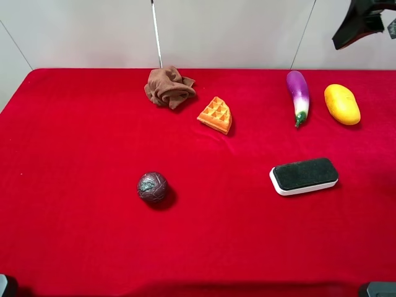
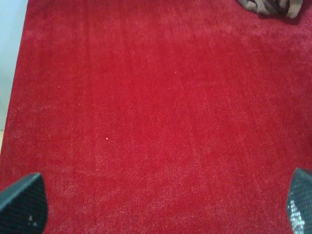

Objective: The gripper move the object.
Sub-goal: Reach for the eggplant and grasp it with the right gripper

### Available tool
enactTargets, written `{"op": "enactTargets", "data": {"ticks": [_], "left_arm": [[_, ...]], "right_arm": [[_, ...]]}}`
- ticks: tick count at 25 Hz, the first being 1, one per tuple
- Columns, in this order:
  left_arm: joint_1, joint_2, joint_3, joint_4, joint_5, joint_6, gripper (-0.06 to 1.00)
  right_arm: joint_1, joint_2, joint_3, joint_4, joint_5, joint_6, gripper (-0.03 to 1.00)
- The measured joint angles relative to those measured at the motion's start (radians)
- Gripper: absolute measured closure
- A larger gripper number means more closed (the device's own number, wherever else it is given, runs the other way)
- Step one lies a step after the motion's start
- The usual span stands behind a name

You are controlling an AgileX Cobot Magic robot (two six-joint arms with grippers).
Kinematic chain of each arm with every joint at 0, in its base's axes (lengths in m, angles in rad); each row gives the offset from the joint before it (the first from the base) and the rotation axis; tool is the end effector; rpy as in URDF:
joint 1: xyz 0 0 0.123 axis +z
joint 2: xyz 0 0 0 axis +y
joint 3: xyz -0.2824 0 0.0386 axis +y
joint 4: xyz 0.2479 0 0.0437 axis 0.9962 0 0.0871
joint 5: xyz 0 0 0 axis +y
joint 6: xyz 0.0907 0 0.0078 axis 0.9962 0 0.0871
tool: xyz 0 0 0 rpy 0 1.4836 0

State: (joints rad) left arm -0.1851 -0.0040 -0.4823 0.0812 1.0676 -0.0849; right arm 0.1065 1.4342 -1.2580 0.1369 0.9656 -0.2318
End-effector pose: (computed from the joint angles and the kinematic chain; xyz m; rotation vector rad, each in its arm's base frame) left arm -0.0026 0.0071 0.2719 0.0999 2.0604 -0.0691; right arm 0.2936 0.0417 0.3291 -0.3781 2.5886 0.1308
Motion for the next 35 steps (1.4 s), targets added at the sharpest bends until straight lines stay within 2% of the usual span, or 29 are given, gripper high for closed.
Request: {"op": "enactTargets", "data": {"ticks": [24, 35], "left_arm": [[0.0, 0.0, 0.0, 0.0, 0.0, 0.0, -0.03], [0.0, 0.0, 0.0, 0.0, 0.0, 0.0, -0.03]], "right_arm": [[0.0, 0.457, -0.363, -0.043, 0.058, -0.003, 0.27], [-0.023, 0.591, -0.447, -0.051, 0.071, -0.015, 0.27]]}}
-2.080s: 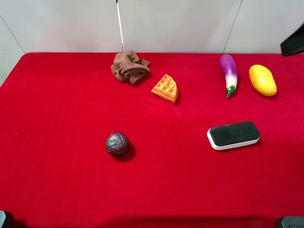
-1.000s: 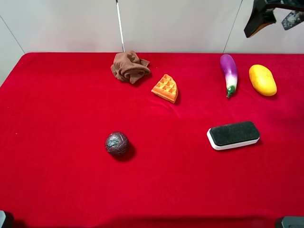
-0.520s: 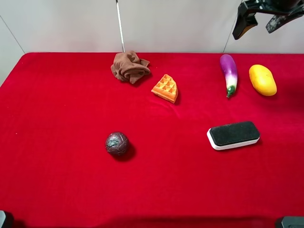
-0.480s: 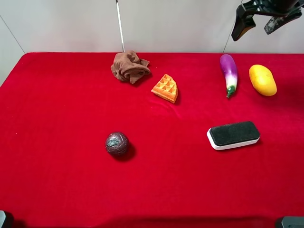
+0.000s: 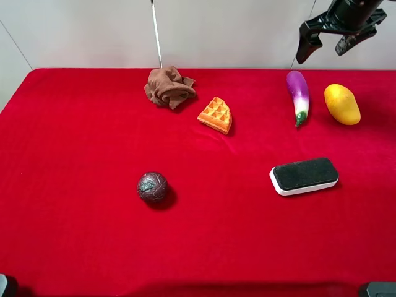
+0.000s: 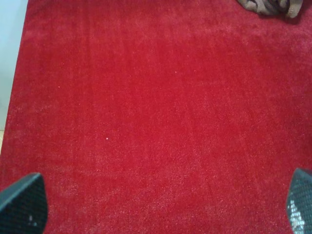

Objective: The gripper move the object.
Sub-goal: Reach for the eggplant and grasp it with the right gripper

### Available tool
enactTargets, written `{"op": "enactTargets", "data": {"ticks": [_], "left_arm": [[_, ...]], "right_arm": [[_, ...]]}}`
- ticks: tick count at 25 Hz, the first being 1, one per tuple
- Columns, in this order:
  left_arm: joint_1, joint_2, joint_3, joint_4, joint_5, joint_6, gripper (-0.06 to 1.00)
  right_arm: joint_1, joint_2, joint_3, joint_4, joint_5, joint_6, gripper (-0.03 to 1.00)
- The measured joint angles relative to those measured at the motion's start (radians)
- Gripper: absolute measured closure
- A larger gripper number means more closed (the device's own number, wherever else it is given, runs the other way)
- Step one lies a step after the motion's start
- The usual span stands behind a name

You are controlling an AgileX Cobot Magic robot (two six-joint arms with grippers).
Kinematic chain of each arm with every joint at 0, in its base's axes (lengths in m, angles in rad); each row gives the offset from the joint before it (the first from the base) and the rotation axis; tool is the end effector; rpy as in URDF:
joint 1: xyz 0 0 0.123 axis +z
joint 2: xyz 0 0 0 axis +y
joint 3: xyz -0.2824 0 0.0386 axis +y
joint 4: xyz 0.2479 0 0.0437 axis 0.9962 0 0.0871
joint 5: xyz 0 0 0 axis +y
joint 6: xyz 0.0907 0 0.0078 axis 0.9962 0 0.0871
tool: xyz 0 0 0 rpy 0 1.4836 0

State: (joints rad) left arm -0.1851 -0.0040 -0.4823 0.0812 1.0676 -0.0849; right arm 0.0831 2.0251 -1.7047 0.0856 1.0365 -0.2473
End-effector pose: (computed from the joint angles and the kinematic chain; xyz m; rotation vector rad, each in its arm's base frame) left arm -0.0026 0.0071 0.2719 0.0999 2.0604 -0.0691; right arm 0.4325 0.0428 0.2365 -0.4207 2.8027 0.0782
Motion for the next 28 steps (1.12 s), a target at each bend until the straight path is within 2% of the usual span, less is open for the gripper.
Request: {"op": "enactTargets", "data": {"ticks": [6, 28], "left_arm": [[0.0, 0.0, 0.0, 0.0, 0.0, 0.0, -0.03], [0.0, 0.0, 0.0, 0.0, 0.0, 0.0, -0.03]], "right_arm": [[-0.023, 0.044, -0.002, -0.006, -0.002, -0.014, 0.27], [-0.023, 0.219, -0.002, 0.041, -0.059, -0.059, 0.27]]}}
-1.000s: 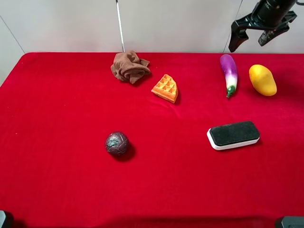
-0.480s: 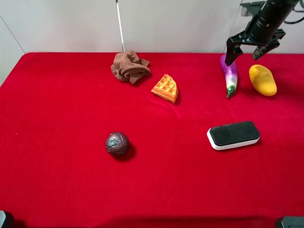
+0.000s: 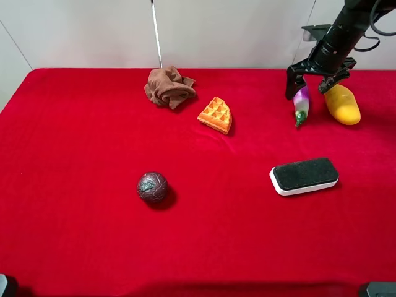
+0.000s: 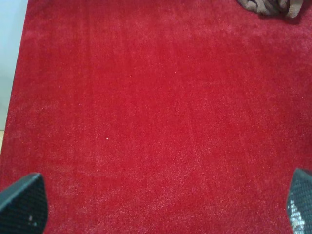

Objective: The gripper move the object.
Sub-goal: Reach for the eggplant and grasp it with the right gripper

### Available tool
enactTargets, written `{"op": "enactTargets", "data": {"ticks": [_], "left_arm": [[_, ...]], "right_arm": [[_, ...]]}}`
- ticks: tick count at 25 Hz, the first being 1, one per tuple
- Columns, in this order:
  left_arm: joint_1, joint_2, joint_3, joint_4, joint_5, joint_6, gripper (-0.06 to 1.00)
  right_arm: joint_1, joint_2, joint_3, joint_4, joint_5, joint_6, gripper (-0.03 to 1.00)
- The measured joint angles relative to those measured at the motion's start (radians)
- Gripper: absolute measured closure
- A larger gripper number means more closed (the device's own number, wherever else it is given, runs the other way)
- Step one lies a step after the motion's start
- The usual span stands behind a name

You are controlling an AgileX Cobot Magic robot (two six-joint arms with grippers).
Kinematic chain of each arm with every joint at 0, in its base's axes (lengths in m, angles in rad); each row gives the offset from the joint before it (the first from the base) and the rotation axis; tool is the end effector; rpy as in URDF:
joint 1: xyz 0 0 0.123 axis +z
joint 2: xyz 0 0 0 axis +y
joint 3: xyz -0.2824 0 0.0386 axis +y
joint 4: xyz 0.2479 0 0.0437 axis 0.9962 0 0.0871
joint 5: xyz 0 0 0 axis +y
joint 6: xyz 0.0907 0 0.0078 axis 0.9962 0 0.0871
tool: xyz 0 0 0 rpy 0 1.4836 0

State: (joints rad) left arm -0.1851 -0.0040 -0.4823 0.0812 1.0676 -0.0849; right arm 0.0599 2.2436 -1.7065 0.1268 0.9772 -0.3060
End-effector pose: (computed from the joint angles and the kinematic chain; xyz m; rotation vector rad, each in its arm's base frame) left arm -0.0026 0.0071 0.2719 0.0999 2.0604 -0.0691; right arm 0.4533 0.0368 0.1409 -0.4494 2.9486 0.1369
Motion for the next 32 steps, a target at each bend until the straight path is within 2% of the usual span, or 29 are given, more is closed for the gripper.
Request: {"op": "enactTargets", "data": {"ticks": [32], "left_arm": [[0.0, 0.0, 0.0, 0.0, 0.0, 0.0, -0.03]], "right_arm": [[0.0, 0.081, 0.0, -0.041, -0.056, -0.003, 0.27]]}}
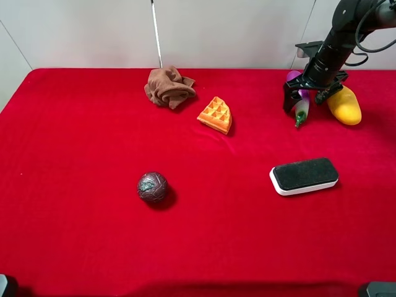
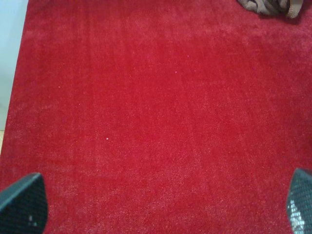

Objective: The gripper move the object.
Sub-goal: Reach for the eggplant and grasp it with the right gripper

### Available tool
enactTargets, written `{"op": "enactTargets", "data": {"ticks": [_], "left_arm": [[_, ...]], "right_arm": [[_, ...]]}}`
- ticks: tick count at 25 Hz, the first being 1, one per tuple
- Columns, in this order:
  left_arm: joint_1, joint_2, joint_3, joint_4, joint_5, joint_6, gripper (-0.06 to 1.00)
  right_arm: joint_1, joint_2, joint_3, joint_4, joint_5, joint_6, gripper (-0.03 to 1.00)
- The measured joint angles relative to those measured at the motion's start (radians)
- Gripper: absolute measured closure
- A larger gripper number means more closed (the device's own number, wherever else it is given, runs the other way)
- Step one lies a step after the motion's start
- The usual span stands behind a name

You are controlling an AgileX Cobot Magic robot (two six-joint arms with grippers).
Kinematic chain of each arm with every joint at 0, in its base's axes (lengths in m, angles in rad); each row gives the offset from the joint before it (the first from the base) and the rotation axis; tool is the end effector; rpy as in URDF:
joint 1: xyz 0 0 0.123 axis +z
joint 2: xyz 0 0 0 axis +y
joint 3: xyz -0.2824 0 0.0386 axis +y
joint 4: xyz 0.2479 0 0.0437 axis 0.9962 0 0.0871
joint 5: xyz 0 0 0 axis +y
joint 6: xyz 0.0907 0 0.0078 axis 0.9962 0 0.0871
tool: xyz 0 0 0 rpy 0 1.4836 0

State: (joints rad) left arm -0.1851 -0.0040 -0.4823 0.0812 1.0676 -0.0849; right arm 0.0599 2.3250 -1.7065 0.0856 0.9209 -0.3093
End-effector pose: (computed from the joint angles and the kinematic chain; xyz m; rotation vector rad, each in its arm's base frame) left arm -0.0026 0.0071 0.2719 0.0999 2.0604 -0.0691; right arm 0.4584 0.0337 0.1041 -0.4823 2.9752 0.0843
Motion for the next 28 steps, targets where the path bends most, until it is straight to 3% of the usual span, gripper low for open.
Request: {"op": "enactTargets", "data": {"ticks": [25, 28], "left_arm": [[0.0, 0.0, 0.0, 0.0, 0.0, 0.0, -0.03], [0.0, 0.0, 0.0, 0.0, 0.0, 0.0, -0.03]], "right_arm": [[0.0, 0.019, -0.009, -0.005, 0.009, 0.0, 0.27], [0.0, 0.019, -0.009, -0.007, 0.009, 0.0, 0.32]]}}
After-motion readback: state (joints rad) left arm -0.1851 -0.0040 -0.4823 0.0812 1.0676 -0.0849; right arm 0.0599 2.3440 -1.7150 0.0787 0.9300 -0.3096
